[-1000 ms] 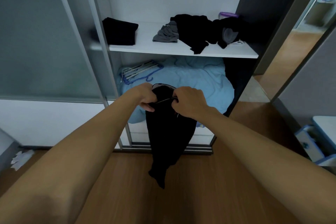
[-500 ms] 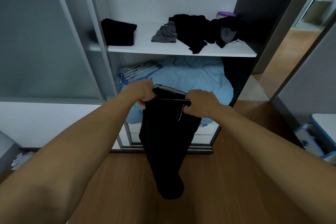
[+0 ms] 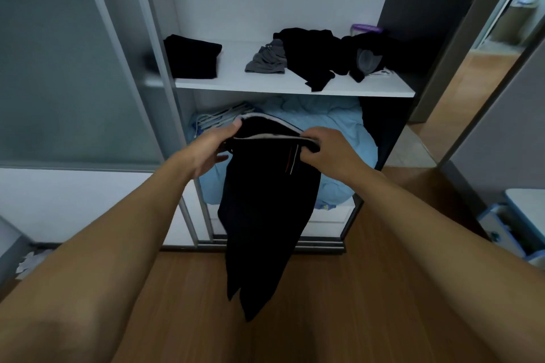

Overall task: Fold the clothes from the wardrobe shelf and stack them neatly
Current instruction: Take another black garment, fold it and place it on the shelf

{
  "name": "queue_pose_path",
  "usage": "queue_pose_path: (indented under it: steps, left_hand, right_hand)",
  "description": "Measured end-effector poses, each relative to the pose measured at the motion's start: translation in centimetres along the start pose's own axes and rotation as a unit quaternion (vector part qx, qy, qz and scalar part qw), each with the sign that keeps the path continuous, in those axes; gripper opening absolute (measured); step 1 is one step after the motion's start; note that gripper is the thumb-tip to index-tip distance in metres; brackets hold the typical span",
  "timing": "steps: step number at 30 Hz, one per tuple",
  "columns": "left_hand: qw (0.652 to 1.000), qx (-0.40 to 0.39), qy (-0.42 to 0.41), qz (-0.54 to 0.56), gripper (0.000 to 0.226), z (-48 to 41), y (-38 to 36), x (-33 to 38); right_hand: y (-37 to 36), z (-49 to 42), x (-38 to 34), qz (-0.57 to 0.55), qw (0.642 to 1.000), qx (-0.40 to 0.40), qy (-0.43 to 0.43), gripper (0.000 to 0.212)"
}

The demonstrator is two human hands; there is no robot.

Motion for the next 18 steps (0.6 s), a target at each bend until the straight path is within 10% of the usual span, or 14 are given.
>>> queue_pose_path:
  steps: [3,10,18]
  left_hand:
    - [0.988,-0.025,-0.04,0.149,0.052,0.7,-0.6,-1.6]
    - [0.995,0.013,-0.046,0.091,0.042,1.1,-4.0,-1.3]
    - [0.987,-0.024,-0.047,0.154,0.028,0.3,-6.7,1.4]
  right_hand:
    - [0.7,-0.5,-1.2,-0.076,0.996,0.047,-0.005,0.023]
    - [2.4,-0.1,-3.2,-0.176,0.982,0.052,-0.052,0.04]
    - [2.8,3.1,1.7,-0.348,0.872,0.056,-0.341,0.03]
Point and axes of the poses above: each hand's wrist, its own z-axis away from the middle knuckle, its own y-axis out of the back of the hand, x = y × z, the point moved 1 cm from there along -z, towards the middle knuckle, and after that the axes turned 14 degrees about x, right-handed, at the moved point
